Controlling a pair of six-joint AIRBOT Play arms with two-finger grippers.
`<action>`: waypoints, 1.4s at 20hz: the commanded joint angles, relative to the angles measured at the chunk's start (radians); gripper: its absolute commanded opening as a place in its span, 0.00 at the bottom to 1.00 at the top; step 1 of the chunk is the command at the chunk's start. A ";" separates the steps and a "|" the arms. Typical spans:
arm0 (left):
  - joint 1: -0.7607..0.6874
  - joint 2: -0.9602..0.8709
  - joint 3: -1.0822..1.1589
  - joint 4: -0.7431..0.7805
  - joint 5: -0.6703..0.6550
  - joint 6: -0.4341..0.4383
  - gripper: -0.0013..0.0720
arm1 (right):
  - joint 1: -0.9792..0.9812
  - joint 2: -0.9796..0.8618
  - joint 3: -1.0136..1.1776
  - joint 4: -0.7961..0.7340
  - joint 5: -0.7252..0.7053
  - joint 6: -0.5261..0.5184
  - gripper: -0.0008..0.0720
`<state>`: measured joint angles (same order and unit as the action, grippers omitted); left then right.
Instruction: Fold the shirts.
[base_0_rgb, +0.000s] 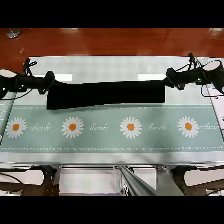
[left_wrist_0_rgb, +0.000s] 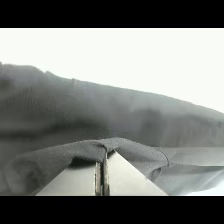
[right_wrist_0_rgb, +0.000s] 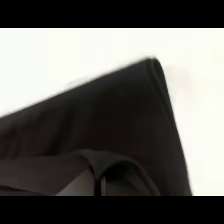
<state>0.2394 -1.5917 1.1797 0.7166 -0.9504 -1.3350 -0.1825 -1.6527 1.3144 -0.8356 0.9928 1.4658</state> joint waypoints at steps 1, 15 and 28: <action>-0.005 -0.112 0.104 -0.003 -0.029 -0.025 0.06 | 0.012 -0.078 0.056 0.037 0.002 -0.008 0.05; 0.187 -0.058 0.220 0.249 -0.360 -0.025 0.97 | -0.196 -0.107 0.115 -0.002 0.285 -0.053 0.88; 0.028 0.417 -0.312 -0.086 -0.124 0.261 0.97 | -0.050 -0.204 0.059 0.036 0.201 -0.074 0.88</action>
<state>0.3313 -1.2148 0.9054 0.6788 -1.0939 -1.1027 -0.2745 -1.8290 1.3720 -0.8146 1.2144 1.4067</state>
